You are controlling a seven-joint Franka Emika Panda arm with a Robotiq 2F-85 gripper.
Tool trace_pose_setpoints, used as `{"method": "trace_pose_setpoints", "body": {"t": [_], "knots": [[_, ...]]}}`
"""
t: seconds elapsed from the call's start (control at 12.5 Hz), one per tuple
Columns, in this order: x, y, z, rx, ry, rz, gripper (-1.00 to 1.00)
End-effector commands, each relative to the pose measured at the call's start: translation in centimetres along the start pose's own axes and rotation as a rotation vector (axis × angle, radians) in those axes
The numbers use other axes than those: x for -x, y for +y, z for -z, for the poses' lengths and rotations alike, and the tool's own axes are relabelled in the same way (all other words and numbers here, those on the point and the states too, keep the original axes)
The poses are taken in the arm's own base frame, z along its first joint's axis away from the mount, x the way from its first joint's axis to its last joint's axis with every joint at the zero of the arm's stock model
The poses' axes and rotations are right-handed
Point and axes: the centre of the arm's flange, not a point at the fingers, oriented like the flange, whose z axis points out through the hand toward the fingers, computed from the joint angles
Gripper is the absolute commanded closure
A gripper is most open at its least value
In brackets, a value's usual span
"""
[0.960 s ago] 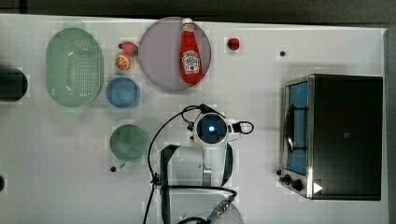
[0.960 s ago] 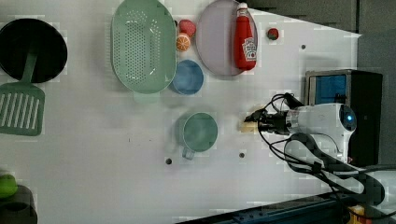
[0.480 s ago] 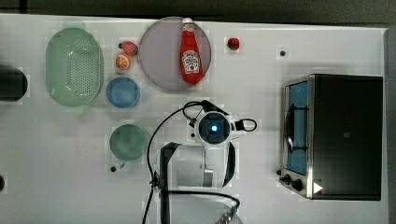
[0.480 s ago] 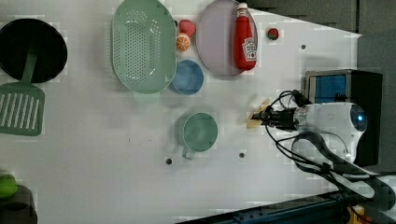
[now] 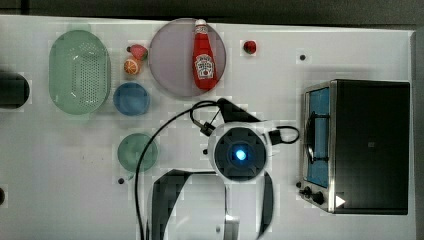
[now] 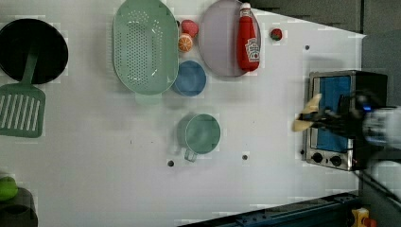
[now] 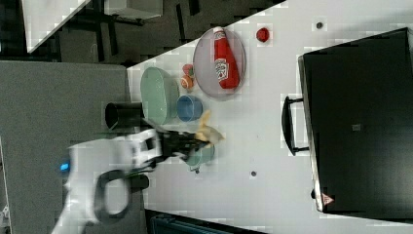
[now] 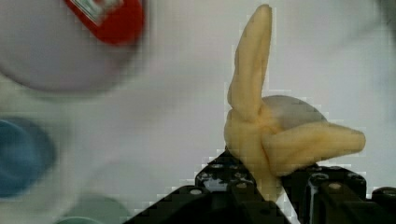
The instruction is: Pick Banana and place it in mug.
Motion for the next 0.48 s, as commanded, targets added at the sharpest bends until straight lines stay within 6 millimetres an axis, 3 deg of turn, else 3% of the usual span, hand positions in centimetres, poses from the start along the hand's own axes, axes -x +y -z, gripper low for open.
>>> {"method": "trace_pose_setpoints", "body": {"t": [0.08, 0.32, 0.48], "knots": [[1.5, -1.2, 3.3, 0.013, -0.022, 0.022, 0.43], [5.2, -5.5, 7.2, -0.01, 0.047, 0.031, 0.43], [8.3, -8.7, 7.3, 0.007, 0.043, -0.01, 0.43]]}}
